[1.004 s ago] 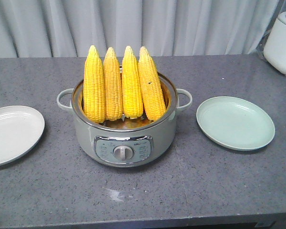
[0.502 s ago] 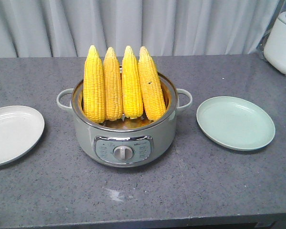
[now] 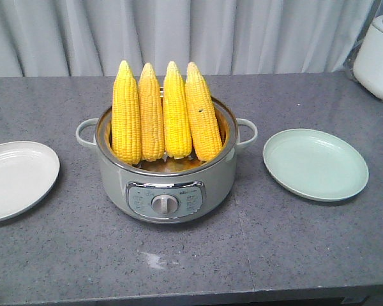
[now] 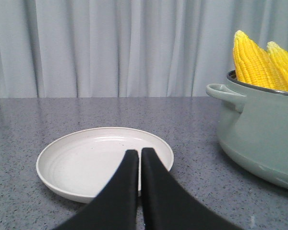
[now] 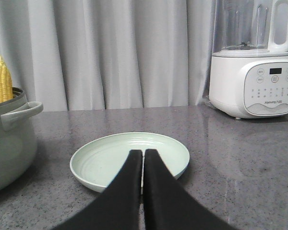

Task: Distribute corn equally

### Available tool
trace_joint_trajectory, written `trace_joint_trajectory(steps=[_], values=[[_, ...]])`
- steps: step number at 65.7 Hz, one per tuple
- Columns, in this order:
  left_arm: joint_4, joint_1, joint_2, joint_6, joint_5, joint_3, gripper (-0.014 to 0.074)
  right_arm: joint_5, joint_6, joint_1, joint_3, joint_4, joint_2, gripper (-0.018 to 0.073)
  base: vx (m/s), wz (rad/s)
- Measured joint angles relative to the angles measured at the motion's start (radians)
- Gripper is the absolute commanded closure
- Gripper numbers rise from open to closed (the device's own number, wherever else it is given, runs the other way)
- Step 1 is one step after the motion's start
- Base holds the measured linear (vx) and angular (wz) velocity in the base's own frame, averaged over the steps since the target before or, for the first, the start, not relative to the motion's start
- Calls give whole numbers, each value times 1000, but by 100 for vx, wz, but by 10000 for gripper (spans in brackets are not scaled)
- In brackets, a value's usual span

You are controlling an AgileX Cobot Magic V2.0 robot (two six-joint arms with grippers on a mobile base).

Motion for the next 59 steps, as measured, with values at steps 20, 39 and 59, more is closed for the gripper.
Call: trace_joint_trajectory(steps=[20, 39, 59], values=[[0, 0, 0, 0, -2, 0, 603, -11, 0, 0, 0, 9, 0, 569, 0, 0], [-1, 0, 37, -66, 94, -164, 603, 48, 10, 0, -132, 55, 86, 569, 0, 0], [-4, 0, 481, -83, 484, -697, 603, 470, -46, 0, -595, 54, 525, 569, 0, 0]])
